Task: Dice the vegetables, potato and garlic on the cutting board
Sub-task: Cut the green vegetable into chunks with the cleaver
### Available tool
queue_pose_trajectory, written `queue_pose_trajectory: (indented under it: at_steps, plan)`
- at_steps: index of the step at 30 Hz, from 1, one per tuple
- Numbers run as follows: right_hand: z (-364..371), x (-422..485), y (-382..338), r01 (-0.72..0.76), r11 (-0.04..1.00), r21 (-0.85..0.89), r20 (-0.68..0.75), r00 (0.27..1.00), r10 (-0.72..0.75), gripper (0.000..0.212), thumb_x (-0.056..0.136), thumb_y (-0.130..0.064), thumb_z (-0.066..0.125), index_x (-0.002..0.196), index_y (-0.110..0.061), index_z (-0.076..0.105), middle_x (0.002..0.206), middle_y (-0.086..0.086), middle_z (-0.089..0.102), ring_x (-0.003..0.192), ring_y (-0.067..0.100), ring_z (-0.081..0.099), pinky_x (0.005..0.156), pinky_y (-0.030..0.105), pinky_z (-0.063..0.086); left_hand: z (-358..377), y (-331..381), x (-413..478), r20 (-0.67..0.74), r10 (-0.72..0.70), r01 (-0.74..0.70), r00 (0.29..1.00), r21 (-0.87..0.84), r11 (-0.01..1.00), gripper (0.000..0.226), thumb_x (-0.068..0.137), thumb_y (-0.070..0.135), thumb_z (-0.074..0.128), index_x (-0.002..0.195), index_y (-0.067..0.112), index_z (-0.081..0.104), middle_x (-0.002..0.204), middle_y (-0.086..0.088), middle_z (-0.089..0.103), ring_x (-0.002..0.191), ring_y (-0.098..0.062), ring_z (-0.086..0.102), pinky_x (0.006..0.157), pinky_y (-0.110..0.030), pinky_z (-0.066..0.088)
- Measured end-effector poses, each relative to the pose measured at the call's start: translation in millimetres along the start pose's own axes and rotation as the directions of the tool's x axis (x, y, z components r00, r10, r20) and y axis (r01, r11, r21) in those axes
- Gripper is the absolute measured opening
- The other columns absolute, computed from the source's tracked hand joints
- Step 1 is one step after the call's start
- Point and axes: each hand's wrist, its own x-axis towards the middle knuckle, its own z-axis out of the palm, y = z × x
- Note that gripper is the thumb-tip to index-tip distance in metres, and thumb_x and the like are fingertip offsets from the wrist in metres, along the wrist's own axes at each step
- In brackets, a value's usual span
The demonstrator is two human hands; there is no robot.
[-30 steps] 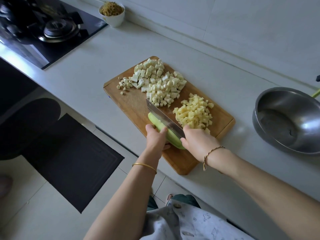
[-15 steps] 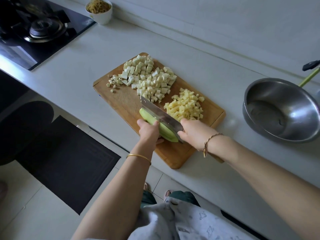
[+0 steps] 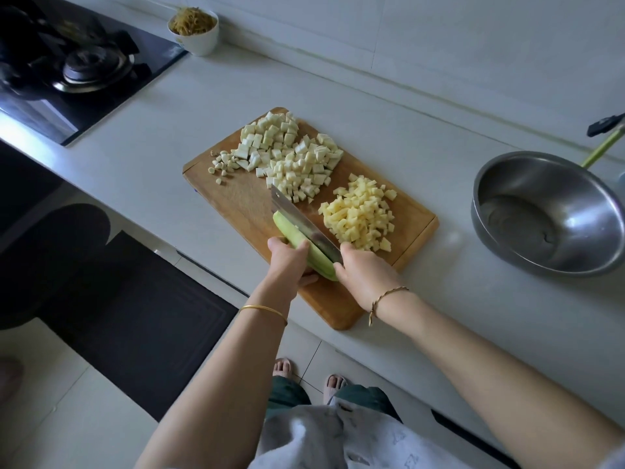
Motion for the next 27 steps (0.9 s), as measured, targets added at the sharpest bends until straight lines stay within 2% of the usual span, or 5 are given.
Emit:
queue_pose_trajectory:
  at_steps: [5, 11, 17, 21, 27]
  plan:
    - [-7.0, 10.4, -1.2, 0.017, 0.996, 0.090, 0.049, 0.999, -0.021, 0.017, 0.102, -0.026, 0.038, 0.103, -0.009, 0.042, 0.082, 0.006, 0.056, 0.082, 0.031, 0.058, 0.061, 0.034, 0.042, -2.9, 7.0, -2.1, 0.009, -0.047, 0.047, 0.999, 0.004, 0.999, 0.037, 0.097, 0.026, 0.053, 0.124, 0.013, 0.031, 0.110, -0.015, 0.059, 0.088, -0.027, 0.068, 0.067, -0.040, 0.060]
    - [-9.4, 0.5, 35.1, -0.047, 0.972, 0.232, 0.122, 0.992, 0.019, 0.018, 0.101, -0.027, 0.039, 0.090, -0.012, 0.040, 0.068, 0.001, 0.046, 0.050, 0.013, 0.042, 0.031, 0.015, 0.033, -4.8, 3.2, -1.0, 0.003, -0.067, 0.067, 0.998, 0.049, 0.997, 0.044, 0.097, 0.030, 0.053, 0.129, 0.011, 0.030, 0.108, -0.014, 0.058, 0.091, -0.025, 0.065, 0.073, -0.039, 0.060]
    - [-3.1, -1.6, 40.1, 0.000, 0.980, 0.197, -0.008, 1.000, 0.001, 0.034, 0.099, -0.030, 0.044, 0.069, -0.021, 0.031, 0.066, -0.002, 0.045, 0.057, 0.013, 0.044, 0.047, 0.027, 0.034, 10.8, 0.1, -4.6, -0.057, 0.015, -0.003, 0.998, 0.201, 0.980, 0.061, 0.087, 0.034, 0.064, 0.130, 0.010, 0.028, 0.119, -0.011, 0.047, 0.103, -0.026, 0.057, 0.060, -0.030, 0.057]
    - [-7.2, -9.0, 42.5, -0.001, 0.982, 0.189, -0.032, 0.999, 0.007, 0.035, 0.099, -0.030, 0.045, 0.069, -0.021, 0.030, 0.065, -0.005, 0.042, 0.055, 0.010, 0.042, 0.047, 0.026, 0.033, 12.0, -0.4, -5.2, -0.063, 0.060, -0.046, 0.996, 0.203, 0.978, 0.060, 0.087, 0.031, 0.064, 0.129, 0.009, 0.028, 0.114, -0.011, 0.049, 0.097, -0.026, 0.060, 0.064, -0.030, 0.058]
    - [-16.1, -14.4, 37.9, -0.018, 0.891, 0.454, -0.077, 0.995, 0.059, 0.030, 0.097, -0.028, 0.046, 0.074, -0.013, 0.034, 0.057, 0.004, 0.043, 0.036, 0.016, 0.036, 0.039, 0.026, 0.037, -11.7, -5.2, -3.9, -0.146, 0.100, -0.072, 0.984, 0.183, 0.981, 0.060, 0.085, 0.033, 0.063, 0.127, 0.008, 0.029, 0.112, -0.013, 0.048, 0.092, -0.025, 0.059, 0.072, -0.036, 0.057]
